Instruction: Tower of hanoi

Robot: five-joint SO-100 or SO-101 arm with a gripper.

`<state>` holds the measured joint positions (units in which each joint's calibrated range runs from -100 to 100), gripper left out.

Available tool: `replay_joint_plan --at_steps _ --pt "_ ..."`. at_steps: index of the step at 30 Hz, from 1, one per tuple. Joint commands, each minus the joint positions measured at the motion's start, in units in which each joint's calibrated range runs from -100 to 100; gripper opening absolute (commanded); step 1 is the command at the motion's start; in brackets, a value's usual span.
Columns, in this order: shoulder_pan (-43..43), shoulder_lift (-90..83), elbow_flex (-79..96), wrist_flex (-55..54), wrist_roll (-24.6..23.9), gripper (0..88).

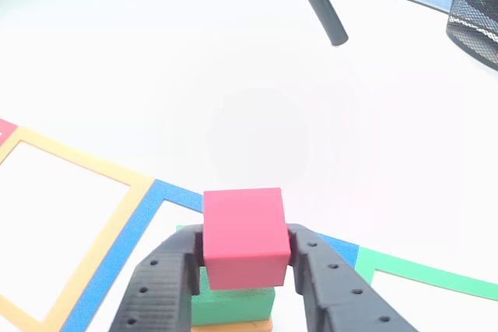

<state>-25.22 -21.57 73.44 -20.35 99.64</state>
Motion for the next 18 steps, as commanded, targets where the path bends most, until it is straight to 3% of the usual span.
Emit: replay_joint_plan --at_steps 1,18 --pt "-1.3 1.3 -3.4 -3.2 0.4 0.9" --pt "-1.4 4.4 -3.9 -4.7 0.4 0.9"
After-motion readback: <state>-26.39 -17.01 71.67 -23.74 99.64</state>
